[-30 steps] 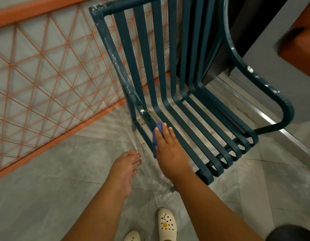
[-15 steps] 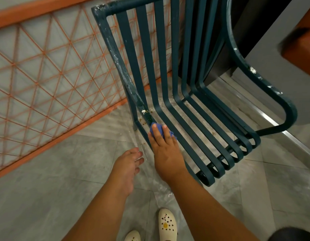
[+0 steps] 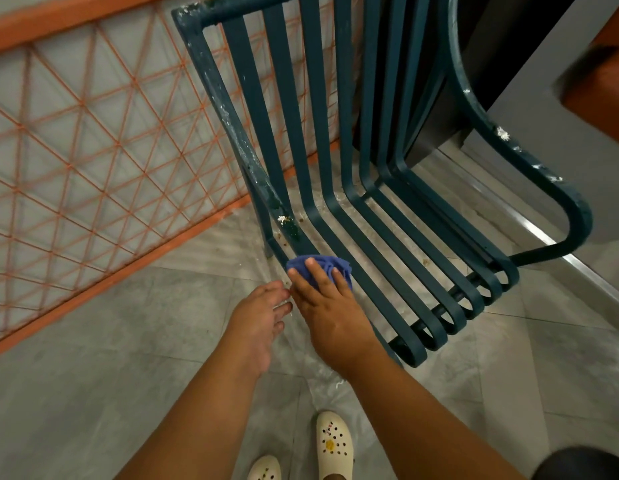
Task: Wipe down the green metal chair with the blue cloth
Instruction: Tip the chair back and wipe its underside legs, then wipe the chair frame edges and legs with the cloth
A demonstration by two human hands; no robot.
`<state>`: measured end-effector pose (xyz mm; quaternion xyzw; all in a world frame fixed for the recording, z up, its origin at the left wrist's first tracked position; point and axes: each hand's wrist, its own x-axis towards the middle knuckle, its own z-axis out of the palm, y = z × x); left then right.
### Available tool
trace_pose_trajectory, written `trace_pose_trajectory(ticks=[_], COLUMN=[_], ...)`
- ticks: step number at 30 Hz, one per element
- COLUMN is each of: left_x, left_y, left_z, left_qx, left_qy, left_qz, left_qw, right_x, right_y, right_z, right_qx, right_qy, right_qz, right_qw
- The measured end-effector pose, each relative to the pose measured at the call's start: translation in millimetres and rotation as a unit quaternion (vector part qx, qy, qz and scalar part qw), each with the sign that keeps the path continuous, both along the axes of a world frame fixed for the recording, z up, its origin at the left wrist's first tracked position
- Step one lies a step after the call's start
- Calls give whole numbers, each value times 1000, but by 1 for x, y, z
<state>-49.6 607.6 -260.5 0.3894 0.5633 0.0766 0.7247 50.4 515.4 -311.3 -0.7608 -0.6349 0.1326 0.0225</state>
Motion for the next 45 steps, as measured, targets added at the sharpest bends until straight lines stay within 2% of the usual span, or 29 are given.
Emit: trace_pose_trajectory(ticks=[2, 6, 8, 10, 11, 13, 14, 15, 18, 19, 20, 22, 24, 27, 32, 35, 38, 39, 43, 45], left_x=[1, 3, 6, 10, 14, 23, 29, 35, 52, 55, 57, 58, 61, 65, 64, 65, 55, 51, 55, 60], left_y=[-1, -4, -7, -11, -12, -12, -13, -13, -16, -16, -17, -20, -29, -40, 1, 1, -27, -29, -15, -19], left_z=[0, -2, -3, -4, -5, -10, -14, -18, -30, -31, -32, -33, -32, -34, -34, -35, -42, -45, -51, -50], left_qx=[6, 20, 17, 2, -10, -17, -6, 15, 124, 171, 227, 355, 434, 450, 434, 483, 536, 536, 471, 471], left_qy=[6, 22, 17, -16, -35, -50, -40, -21, 63, 97, 139, 213, 225, 192, 173, 162, 126, 117, 130, 145], left_qz=[0, 13, 22, 20, 17, 3, -9, -20, -16, -9, -8, -37, -83, -131, -78, -128, -196, -195, -109, -89], left_qw=[1000, 999, 999, 1000, 999, 999, 999, 999, 990, 980, 964, 910, 868, 862, 881, 851, 811, 813, 866, 866], right_x=[5, 7, 0, -6, -5, 3, 7, 9, 6, 4, 4, 5, 6, 5, 3, 3, 4, 4, 4, 5], right_y=[-12, 8, 19, 17, 12, -2, -9, -15, -25, -25, -25, -23, -23, -23, -17, -14, -14, -14, -15, -16], right_z=[-2, 3, 5, 7, 12, 17, 16, 15, 4, 2, 1, 1, 1, 0, 0, 2, 2, 1, 2, 4], right_qx=[19, 19, 23, 71, 99, 171, 209, 230, 222, 226, 236, 255, 259, 211, 119, 110, 114, 115, 105, 108], right_qy=[34, 97, 98, 134, 206, 371, 397, 386, 297, 296, 307, 316, 308, 268, 165, 161, 164, 163, 157, 161], right_qz=[-31, -189, -195, -152, -159, -248, -297, -344, -445, -456, -459, -465, -482, -497, -424, -404, -411, -415, -400, -395], right_qw=[999, 977, 976, 977, 960, 878, 843, 825, 815, 808, 799, 786, 778, 798, 882, 894, 890, 888, 897, 898])
